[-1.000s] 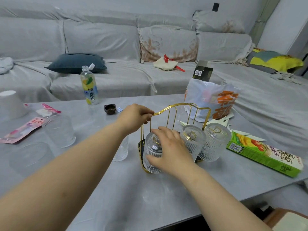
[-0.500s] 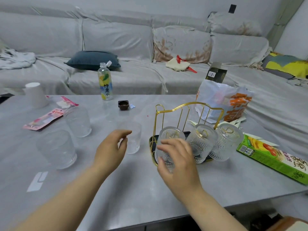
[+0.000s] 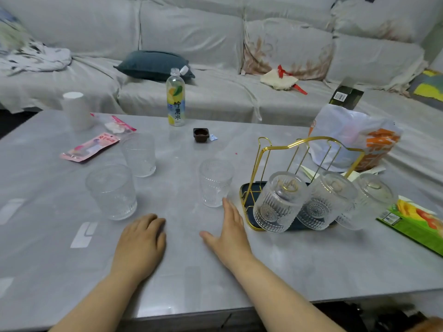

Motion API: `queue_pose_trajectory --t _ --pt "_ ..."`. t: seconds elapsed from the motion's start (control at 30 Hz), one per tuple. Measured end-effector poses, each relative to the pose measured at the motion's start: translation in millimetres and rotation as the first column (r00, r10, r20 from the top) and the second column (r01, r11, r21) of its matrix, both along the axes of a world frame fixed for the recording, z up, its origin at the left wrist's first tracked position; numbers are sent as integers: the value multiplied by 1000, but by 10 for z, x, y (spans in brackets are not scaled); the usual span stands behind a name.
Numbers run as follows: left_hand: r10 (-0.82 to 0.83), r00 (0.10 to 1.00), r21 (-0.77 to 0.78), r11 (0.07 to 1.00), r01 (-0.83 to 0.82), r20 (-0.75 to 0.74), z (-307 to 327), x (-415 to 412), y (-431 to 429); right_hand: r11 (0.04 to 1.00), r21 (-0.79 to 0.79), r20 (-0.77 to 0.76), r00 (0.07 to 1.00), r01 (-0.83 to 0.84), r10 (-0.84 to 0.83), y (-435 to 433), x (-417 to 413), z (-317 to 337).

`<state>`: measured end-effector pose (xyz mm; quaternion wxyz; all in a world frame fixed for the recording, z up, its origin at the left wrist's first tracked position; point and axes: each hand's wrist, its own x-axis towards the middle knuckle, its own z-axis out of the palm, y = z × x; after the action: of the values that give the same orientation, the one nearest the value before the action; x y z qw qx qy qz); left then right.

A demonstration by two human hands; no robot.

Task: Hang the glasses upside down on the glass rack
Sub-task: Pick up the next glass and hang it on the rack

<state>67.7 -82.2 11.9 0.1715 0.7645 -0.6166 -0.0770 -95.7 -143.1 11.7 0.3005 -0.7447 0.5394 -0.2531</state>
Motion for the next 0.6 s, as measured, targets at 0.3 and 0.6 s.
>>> queue_pose_trajectory --t 0.3,0.6 --pt "25 999 17 1000 -25 -27 9 31 -21 962 34 180 946 270 -271 -560 304 -100" --pt "58 998 35 998 -57 -38 -12 46 -53 921 8 166 908 390 -386 -664 396 -105"
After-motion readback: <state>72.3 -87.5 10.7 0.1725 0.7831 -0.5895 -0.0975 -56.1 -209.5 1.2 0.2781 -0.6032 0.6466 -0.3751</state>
